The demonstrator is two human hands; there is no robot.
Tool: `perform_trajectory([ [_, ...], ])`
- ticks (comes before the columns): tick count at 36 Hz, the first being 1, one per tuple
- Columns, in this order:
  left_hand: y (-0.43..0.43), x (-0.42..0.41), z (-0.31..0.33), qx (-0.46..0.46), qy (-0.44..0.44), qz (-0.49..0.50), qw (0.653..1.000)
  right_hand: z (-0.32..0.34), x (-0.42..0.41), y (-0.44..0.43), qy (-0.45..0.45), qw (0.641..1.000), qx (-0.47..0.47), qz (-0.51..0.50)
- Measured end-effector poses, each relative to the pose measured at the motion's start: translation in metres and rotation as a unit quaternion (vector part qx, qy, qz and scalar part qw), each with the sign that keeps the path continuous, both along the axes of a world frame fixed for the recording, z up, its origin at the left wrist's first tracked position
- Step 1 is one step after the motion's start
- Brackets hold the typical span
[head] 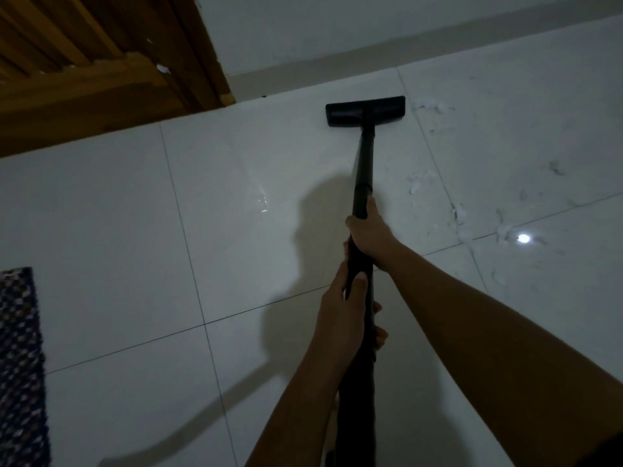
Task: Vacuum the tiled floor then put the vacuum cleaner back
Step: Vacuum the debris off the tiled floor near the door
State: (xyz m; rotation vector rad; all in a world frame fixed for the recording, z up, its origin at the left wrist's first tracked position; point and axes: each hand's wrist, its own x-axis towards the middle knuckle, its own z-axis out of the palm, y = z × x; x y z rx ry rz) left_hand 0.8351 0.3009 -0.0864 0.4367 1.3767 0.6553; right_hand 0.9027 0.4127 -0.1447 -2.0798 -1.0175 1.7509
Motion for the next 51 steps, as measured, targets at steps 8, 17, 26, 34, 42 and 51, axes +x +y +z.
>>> perform_trajectory([
  [8, -0.007, 0.014, 0.002, -0.01, -0.007, -0.025, 1.0, 0.001, 0.02, -0.012, -0.021, 1.0, -0.008, -0.007],
  [17, -0.044, 0.019, 0.011, -0.009, 0.002, -0.039, 0.999, 0.007, 0.027, -0.051, -0.032, 0.999, -0.005, -0.014],
  [26, -0.094, 0.015, 0.025, -0.014, 0.017, -0.049, 0.999, 0.012, 0.025, -0.102, -0.032, 0.999, -0.024, -0.022],
  [34, -0.149, 0.005, 0.037, 0.003, 0.038, -0.072, 0.997, 0.013, 0.014, -0.16, -0.033, 0.999, -0.026, -0.003],
  [42, -0.2, -0.001, 0.049, -0.006, 0.037, -0.078, 0.996, 0.019, 0.009, -0.214, -0.012, 0.999, -0.035, -0.027],
  [51, -0.251, 0.002, 0.055, -0.003, 0.028, -0.078, 0.997, 0.03, 0.014, -0.262, -0.019, 0.999, -0.032, -0.034],
])
